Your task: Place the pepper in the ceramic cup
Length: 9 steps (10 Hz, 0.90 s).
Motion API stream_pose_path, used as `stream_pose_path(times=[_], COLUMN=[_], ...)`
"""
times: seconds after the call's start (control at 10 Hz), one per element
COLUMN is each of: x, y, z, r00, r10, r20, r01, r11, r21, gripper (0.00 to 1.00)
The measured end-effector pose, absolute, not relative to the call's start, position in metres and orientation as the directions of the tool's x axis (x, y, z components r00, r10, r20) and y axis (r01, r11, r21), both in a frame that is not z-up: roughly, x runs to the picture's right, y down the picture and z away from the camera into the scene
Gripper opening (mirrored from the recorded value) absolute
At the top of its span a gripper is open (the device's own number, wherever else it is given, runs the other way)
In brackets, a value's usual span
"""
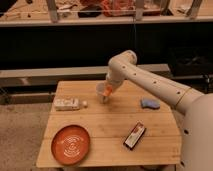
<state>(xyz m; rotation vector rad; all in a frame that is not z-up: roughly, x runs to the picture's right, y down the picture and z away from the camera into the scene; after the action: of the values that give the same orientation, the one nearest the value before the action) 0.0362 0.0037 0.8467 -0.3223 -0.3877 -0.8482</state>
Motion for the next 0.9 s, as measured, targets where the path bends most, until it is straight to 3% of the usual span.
stream_pose_path(times=[0.5, 0.9], x=[0.0358, 0.0356], y=[0.0020, 0.0005], z=[0.8449, 0.8440], r00=[0.601, 0.603], r10=[-0.658, -0.655], r20=[0.455, 0.456], r01=[0.773, 0.770], r11=[0.624, 0.627], r21=[-0.119, -0.117], gripper=[0.29, 0.29])
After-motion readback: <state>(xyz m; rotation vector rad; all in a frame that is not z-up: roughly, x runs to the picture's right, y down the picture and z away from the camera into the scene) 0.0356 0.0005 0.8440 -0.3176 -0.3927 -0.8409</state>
